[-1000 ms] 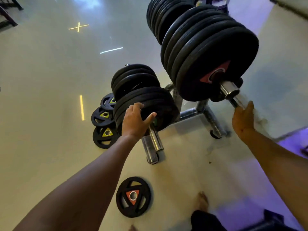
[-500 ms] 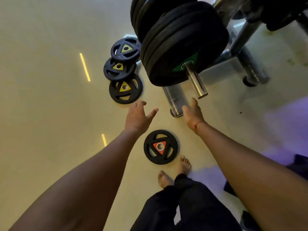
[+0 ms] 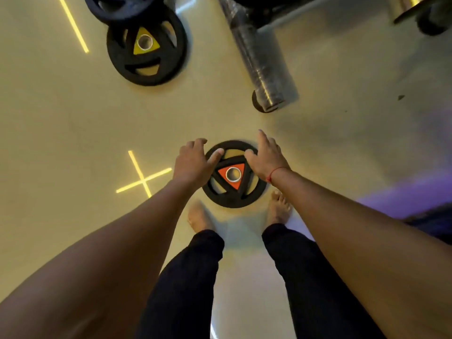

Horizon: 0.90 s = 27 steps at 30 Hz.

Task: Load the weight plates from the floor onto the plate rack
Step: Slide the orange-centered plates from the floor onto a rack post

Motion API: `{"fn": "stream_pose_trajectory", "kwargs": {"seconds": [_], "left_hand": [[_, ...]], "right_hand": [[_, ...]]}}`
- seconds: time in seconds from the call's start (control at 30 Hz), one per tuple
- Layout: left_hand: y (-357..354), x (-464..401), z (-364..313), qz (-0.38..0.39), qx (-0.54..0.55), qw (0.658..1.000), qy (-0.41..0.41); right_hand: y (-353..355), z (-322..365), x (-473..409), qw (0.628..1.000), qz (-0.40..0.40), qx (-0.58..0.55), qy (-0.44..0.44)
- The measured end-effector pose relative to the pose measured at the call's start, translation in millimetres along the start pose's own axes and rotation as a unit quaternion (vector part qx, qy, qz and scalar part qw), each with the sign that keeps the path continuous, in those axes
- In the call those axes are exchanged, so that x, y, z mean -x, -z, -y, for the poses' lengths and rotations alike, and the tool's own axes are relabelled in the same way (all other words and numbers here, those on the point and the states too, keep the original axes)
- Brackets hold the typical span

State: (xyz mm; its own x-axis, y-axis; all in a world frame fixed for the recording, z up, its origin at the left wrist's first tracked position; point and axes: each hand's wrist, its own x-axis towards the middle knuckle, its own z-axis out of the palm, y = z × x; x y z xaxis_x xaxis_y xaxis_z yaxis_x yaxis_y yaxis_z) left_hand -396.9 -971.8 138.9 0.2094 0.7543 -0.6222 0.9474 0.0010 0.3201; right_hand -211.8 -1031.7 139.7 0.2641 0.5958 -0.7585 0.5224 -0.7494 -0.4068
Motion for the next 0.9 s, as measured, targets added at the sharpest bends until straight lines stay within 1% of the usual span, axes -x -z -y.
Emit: {"fn": "stream_pose_trajectory", "kwargs": {"seconds": [0.13,0.2,0.3,0.4,0.47,0.57,0.63,0.73,0.8,0.9], "left_hand": [[-83,-60,53,0.03,-0.027,0.999,0.008],[-120,-91,76,0.041,-0.023,0.998,0.036],[-165,-131,104,0.025,0.023,0.991,0.127],[-198,-157,123,0.026,0.125,0.97,0.208],[-215,-164,132,0.018,0.166,0.959,0.23],[-233,-161,138,-0.044,0.148,0.961,0.229],[-238,-162,134,-0.065,0.153,0.956,0.242],[-236,-169,125,-0.059,0.199,0.931,0.299],[-236,-174,127,-0.061,0.226,0.923,0.306],[-238,-175,132,-0.058,0.244,0.92,0.3]], "right_hand": [[-71,-60,-66,0.998,0.013,0.041,-0.039],[-100,-87,-96,0.996,0.016,0.063,-0.061],[-132,-120,-136,0.991,0.001,0.07,-0.11],[-156,-142,-168,0.984,-0.01,0.035,-0.175],[-169,-150,-184,0.978,-0.021,0.002,-0.21],[-179,-153,-197,0.969,-0.049,-0.016,-0.242],[-181,-154,-201,0.964,-0.066,-0.034,-0.256],[-183,-163,-200,0.957,-0.08,-0.071,-0.27],[-184,-171,-197,0.954,-0.087,-0.096,-0.271],[-185,-186,-189,0.95,-0.084,-0.133,-0.272]]}}
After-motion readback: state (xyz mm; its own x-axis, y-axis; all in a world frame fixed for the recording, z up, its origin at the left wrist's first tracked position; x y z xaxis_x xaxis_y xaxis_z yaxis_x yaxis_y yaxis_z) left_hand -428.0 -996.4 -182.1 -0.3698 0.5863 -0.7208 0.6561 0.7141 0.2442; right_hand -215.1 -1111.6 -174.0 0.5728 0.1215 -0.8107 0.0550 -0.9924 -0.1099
